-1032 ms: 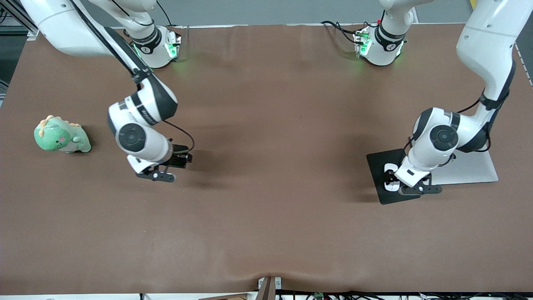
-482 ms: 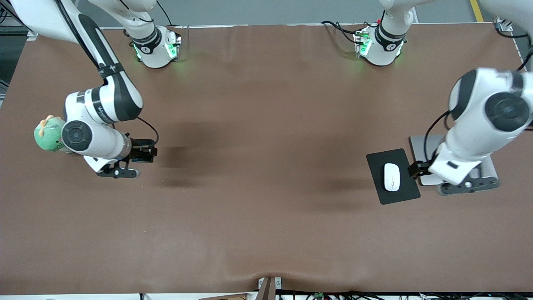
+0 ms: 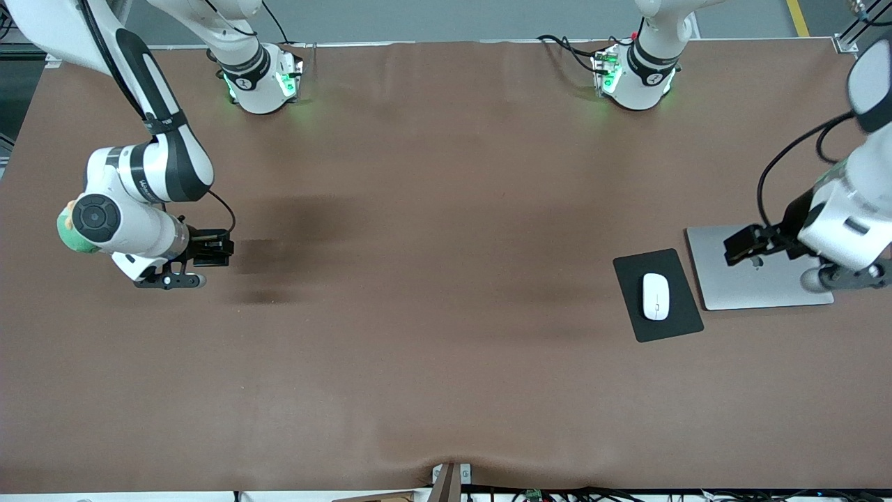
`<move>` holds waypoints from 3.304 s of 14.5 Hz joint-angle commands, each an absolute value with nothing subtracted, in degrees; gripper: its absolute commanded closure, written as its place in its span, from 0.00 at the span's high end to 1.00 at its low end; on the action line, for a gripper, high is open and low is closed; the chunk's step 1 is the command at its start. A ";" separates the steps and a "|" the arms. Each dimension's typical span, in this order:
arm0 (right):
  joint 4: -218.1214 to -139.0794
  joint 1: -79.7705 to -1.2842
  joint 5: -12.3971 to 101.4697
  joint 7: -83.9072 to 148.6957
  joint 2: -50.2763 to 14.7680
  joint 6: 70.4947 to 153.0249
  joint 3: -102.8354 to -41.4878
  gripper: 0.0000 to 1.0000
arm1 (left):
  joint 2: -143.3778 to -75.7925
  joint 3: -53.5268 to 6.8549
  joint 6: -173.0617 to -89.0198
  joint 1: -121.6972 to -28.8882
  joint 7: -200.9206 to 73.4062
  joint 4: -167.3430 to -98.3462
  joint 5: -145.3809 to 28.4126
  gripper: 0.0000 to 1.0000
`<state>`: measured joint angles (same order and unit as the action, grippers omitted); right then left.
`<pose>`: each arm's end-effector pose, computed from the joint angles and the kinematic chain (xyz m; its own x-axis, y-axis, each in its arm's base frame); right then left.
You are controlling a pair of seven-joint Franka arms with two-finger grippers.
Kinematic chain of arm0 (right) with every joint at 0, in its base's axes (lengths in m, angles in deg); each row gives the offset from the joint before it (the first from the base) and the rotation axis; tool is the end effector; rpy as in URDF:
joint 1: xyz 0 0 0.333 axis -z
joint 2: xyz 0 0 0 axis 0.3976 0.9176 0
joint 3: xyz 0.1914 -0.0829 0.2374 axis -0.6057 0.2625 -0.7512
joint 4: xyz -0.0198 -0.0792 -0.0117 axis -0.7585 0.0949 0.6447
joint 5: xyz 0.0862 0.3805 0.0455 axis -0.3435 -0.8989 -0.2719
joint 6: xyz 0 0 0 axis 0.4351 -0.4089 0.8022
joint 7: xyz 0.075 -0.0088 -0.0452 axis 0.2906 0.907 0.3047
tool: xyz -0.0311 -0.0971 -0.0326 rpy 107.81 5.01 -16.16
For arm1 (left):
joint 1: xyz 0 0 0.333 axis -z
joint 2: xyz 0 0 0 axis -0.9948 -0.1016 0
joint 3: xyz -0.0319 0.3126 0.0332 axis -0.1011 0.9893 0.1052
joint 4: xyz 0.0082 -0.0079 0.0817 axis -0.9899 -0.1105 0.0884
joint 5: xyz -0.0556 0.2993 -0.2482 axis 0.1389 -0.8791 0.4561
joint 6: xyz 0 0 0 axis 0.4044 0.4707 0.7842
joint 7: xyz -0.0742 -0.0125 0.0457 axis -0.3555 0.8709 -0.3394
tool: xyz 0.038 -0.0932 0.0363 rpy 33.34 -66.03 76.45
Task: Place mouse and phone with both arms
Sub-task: 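Raise the left gripper away while the right gripper lowers the phone, then open the right gripper to set the phone beside the plush toy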
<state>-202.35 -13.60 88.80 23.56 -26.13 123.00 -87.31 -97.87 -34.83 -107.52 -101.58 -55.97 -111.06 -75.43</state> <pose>0.5481 -0.0058 0.2681 0.9826 0.0103 -0.1853 0.0208 -0.9983 0.0548 0.6219 -0.0800 0.6037 0.9969 0.0457 0.0638 0.0460 -0.9989 -0.0036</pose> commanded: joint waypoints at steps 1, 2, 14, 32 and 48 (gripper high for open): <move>-206.75 -14.64 87.18 26.39 -28.91 126.38 -84.47 0.00 | -91.46 -30.70 -102.06 -97.73 -59.83 -112.32 -73.45 1.00; -207.19 -14.64 87.10 27.35 -28.83 127.00 -83.94 0.00 | -89.78 -27.19 -100.73 -94.22 -59.92 -113.02 -73.28 1.00; -217.56 -14.29 87.18 32.11 -26.81 142.91 -78.41 0.00 | -82.65 -12.57 -98.96 -81.00 -59.57 -118.91 -68.53 1.00; -207.14 -14.64 87.18 31.32 -22.50 131.45 -77.26 1.00 | -84.23 -11.78 -98.87 -85.22 -60.80 -118.12 -68.00 1.00; -165.82 -17.01 78.13 36.50 -21.88 88.97 -79.37 1.00 | -83.70 -12.31 -98.34 -85.13 -59.75 -118.12 -68.62 1.00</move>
<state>-169.97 -17.07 79.91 35.13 -22.91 92.30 -79.13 -84.28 -12.27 -98.69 -85.04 -59.79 -118.00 -69.38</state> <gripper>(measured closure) 0.000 0.000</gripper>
